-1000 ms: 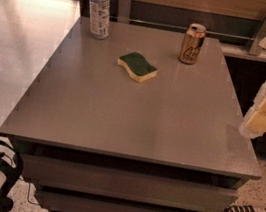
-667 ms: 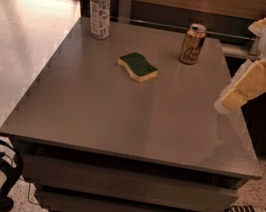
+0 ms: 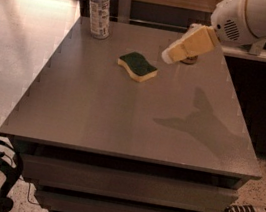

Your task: Pick blue plastic bottle

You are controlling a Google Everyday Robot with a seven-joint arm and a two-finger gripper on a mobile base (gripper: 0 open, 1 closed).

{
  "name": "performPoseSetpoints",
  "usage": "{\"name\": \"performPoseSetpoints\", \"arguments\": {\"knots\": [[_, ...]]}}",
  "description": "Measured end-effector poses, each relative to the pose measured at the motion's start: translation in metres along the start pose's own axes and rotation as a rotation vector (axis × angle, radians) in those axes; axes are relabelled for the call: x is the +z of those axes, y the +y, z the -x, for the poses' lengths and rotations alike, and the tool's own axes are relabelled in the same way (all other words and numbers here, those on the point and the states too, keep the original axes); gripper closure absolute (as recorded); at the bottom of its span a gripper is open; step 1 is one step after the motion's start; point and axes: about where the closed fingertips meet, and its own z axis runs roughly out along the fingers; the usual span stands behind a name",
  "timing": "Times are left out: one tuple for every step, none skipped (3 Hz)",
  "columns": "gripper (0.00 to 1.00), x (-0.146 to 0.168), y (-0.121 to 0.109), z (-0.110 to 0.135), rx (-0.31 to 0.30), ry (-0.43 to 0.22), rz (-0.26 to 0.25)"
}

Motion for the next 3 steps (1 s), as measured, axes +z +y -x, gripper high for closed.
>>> {"name": "performPoseSetpoints", "arguments": {"knots": [[0.00,0.002,-0.011,0.014,0.002,-0.051,-0.039],[0.00,0.006,-0.013,0.019,-0.003,-0.065,-0.034],[0.00,0.062,-0.027,0.037,0.009,-0.140,0.031]]}}
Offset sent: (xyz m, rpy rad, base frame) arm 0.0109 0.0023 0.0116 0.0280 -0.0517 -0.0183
